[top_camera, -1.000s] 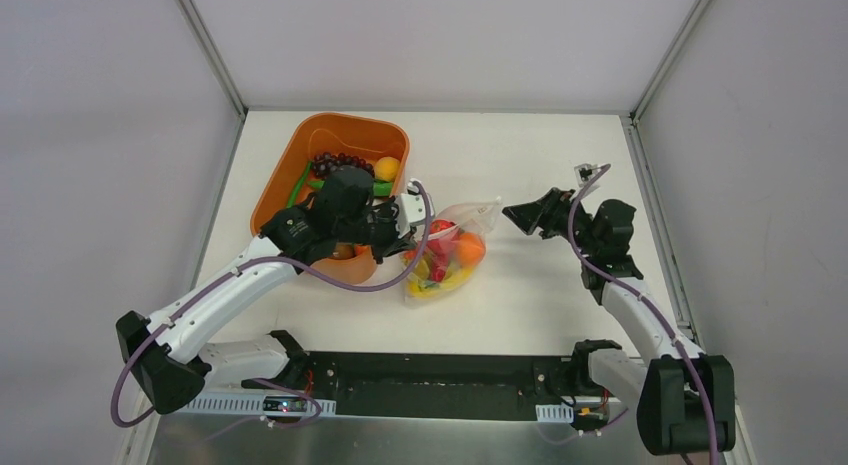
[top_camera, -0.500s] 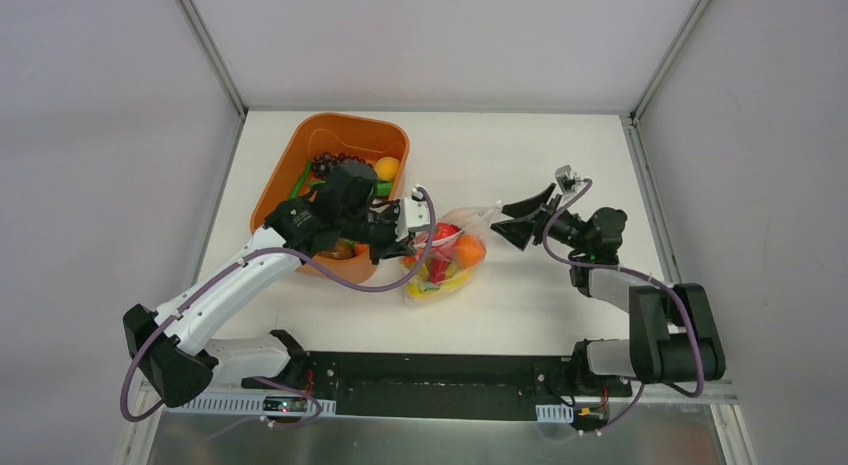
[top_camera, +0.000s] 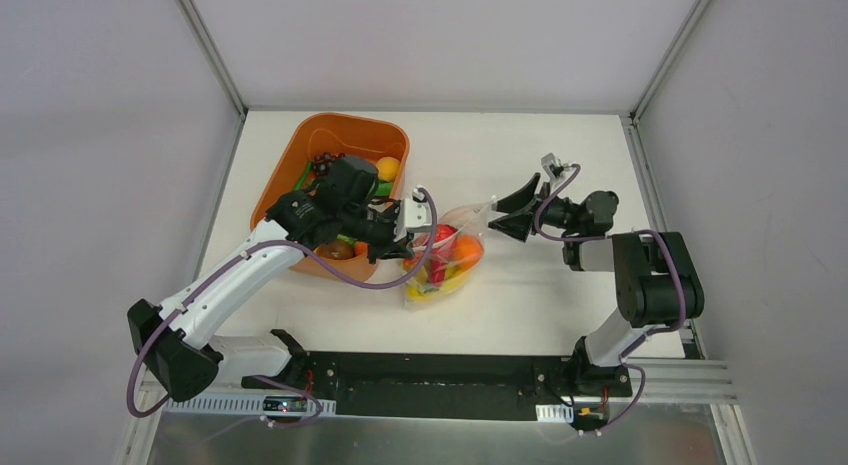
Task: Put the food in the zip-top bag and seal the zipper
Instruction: Zip the zipper food storage bag at the center of the board.
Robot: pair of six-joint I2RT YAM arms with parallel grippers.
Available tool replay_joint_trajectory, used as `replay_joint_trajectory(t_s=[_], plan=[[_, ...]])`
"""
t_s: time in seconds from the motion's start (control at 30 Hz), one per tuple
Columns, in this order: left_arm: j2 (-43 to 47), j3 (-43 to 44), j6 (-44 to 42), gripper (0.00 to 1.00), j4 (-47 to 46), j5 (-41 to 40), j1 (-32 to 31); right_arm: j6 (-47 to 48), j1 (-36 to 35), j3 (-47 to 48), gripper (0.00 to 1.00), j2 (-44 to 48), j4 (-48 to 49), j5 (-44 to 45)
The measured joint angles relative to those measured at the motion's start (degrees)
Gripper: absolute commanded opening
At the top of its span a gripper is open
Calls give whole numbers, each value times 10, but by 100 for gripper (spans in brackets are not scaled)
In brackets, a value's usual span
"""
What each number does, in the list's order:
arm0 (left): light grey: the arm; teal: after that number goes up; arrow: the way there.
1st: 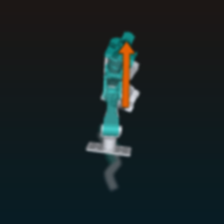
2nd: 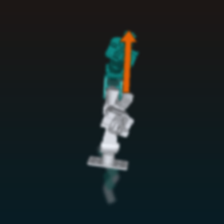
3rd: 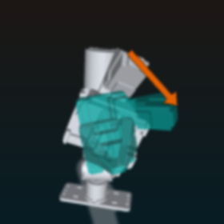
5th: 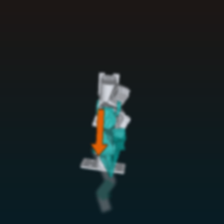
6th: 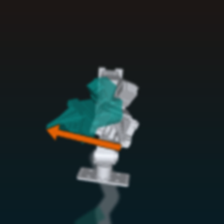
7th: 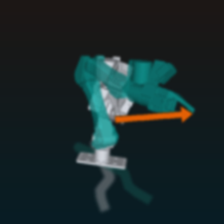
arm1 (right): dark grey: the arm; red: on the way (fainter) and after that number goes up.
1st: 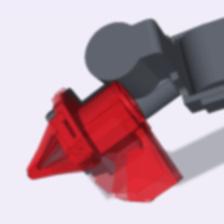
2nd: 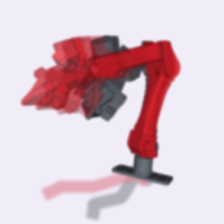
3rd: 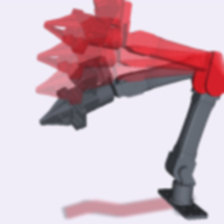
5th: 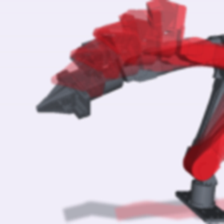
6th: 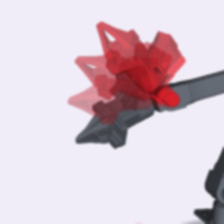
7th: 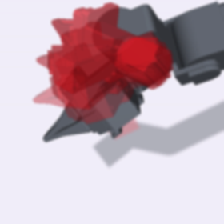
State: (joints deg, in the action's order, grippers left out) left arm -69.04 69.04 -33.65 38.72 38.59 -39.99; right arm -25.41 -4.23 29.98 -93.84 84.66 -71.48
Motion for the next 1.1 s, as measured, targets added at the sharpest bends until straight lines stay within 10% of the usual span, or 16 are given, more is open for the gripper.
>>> replay_joint_trajectory(t_s=[0.3, 1.1], plan=[[-14, 17, -10, 0, 16, 19, 0, -26, -23, 26, 79, 2, 6, -35], [11, -18, 2, 0, -10, 74, 40, -24, -43, -27, 35, 70, 17, -17]])
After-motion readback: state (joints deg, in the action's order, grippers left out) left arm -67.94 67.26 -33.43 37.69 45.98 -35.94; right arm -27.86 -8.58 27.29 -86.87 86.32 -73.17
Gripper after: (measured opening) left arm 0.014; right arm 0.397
